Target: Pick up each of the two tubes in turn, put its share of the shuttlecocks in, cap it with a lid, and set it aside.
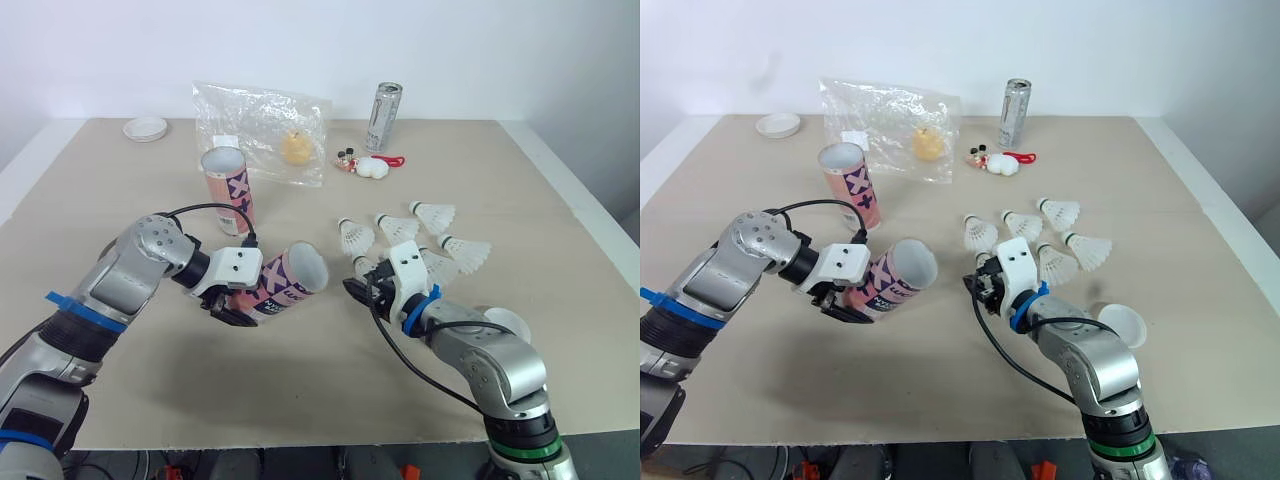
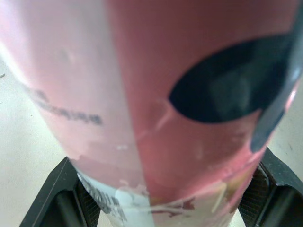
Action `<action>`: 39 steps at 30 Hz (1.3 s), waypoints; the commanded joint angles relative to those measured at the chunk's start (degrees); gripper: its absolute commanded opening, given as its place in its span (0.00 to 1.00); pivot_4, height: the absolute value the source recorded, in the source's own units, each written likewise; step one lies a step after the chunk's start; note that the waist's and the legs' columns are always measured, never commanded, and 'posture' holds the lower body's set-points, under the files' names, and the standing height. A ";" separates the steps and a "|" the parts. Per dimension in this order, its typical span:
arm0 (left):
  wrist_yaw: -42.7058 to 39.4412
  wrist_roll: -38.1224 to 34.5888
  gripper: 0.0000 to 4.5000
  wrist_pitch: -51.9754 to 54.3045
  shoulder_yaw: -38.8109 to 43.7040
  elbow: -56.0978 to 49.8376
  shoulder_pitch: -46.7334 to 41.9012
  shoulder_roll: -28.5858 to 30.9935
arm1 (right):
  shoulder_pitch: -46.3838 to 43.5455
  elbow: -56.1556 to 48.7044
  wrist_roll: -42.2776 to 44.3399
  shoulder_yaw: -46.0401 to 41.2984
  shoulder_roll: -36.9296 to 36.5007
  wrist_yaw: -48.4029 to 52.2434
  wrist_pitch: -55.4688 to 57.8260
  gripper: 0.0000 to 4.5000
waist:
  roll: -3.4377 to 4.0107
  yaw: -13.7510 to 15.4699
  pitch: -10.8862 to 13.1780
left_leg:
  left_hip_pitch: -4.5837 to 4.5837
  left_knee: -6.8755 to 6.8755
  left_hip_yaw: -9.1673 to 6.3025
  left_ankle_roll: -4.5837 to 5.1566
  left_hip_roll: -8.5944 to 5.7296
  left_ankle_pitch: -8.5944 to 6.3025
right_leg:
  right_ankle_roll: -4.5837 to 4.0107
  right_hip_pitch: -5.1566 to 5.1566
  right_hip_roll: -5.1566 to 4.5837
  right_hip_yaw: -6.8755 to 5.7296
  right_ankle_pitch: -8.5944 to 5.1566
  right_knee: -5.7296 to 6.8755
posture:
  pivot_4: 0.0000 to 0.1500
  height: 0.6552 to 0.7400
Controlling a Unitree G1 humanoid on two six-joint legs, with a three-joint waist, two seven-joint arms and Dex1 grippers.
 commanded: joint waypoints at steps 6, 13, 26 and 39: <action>0.47 0.19 0.72 -0.36 0.53 -0.57 0.15 0.07 | 0.51 -1.66 -0.83 -2.01 -1.45 0.80 -0.23 0.01 | 0.00 0.00 0.00 | 0.00 0.02 0.00 0.00 0.00 0.00 | 0.00 0.00 0.00 0.00 0.00 0.03 | 1.00 1.00; 0.38 0.29 0.72 -0.47 0.37 0.17 -0.33 -0.21 | 1.62 -7.66 2.05 -5.50 -9.21 6.40 2.84 0.01 | 0.02 0.06 0.01 | 0.01 0.06 0.00 0.00 -0.01 0.00 | 0.00 0.00 0.00 0.00 -0.02 0.09 | 1.00 1.00; -1.38 -1.07 0.72 2.74 0.31 4.52 -3.63 -3.30 | -13.44 -5.72 3.93 -9.77 -33.19 41.59 -25.83 0.01 | 0.11 -0.02 0.09 | 0.14 0.22 -0.01 0.08 -0.05 0.05 | -0.20 0.09 -0.02 -0.01 -0.14 0.26 | 1.00 1.00; -1.12 -0.95 0.72 5.00 0.55 4.07 -5.48 -5.87 | -21.57 4.44 -9.48 4.36 -29.54 50.40 -45.04 0.01 | 0.09 -0.02 0.12 | -0.01 0.17 0.02 0.11 -0.06 0.00 | -0.04 -0.10 -0.02 0.01 -0.16 0.35 | 1.00 1.00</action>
